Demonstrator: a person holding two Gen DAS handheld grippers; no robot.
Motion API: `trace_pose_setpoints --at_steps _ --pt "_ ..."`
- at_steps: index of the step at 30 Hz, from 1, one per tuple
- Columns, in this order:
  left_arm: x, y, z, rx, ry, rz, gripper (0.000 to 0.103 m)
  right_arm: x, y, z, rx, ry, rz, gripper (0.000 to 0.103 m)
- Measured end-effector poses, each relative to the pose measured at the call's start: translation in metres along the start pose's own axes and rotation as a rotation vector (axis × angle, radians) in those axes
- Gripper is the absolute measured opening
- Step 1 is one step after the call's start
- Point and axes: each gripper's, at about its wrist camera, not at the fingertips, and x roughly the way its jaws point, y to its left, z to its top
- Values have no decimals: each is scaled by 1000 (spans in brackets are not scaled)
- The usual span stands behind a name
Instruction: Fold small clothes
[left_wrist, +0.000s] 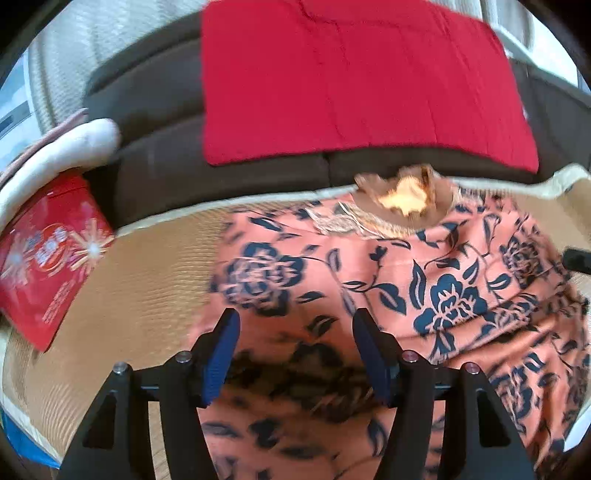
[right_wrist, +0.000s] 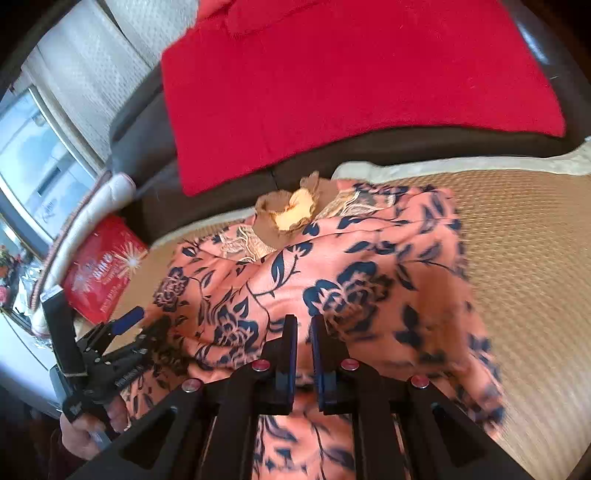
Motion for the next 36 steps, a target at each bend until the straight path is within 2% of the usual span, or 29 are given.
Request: trace_pose_setpoints --at_steps 2,3,5,6,7,8,11,14,18,19,20,21,22,23,26,29,30,31,32,33,34,36 --pt "-15 14 -9 -16 -36 12 68 -22 -9 -16 21 -25 9 12" --pt "-26 23 -18 -26 -54 18 71 -34 -14 -26 32 -31 12 20" --pt "-46 43 -44 -58 -84 37 81 -52 -21 -46 46 -32 9 48" --pt "-54 52 -59 -77 -87 44 82 -66 -27 -62 50 -41 -2 79" --pt "-59 60 -72 -93 -79 44 82 -73 -30 -70 53 -51 -12 84" --pt "-61 67 -86 -108 -61 38 82 -83 -35 -81 58 -56 -25 84" --pt "-72 86 -126 -165 17 19 83 -93 -47 -116 96 32 -7 84" --pt "-74 90 -148 -171 67 12 82 -93 -59 -153 132 135 -87 84" --pt "-71 81 -155 -149 79 -28 81 -74 -75 -176 265 255 -54 84" --pt "-69 78 -154 -139 80 -38 72 -70 -77 -179 279 269 -67 84" --pt "-64 74 -155 -124 95 -52 56 -65 -81 -183 302 283 -88 84" --pt "-63 72 -156 -118 109 -65 48 -61 -85 -187 330 289 -95 84" --pt "-61 69 -159 -114 131 -90 34 -57 -88 -190 359 294 -83 84" --pt "-57 67 -160 -115 148 -114 26 -55 -89 -191 373 296 -73 84" --pt "-52 64 -161 -123 155 -139 23 -46 -88 -197 392 310 -63 84" --pt "-48 66 -163 -141 174 -159 23 -34 -89 -208 438 330 -80 79" --pt "-46 66 -164 -149 187 -162 24 -32 -89 -211 450 334 -79 63" --pt "-44 67 -165 -157 200 -163 25 -32 -92 -214 452 344 -66 52" --pt "-43 68 -167 -162 207 -160 25 -33 -89 -214 435 350 -36 28" --pt "-43 69 -168 -165 207 -159 25 -37 -85 -212 412 345 -38 14" --pt "-44 72 -169 -174 204 -161 25 -43 -80 -209 380 331 -55 9" --pt "-50 79 -172 -201 199 -169 25 -66 -69 -202 294 256 -109 8"
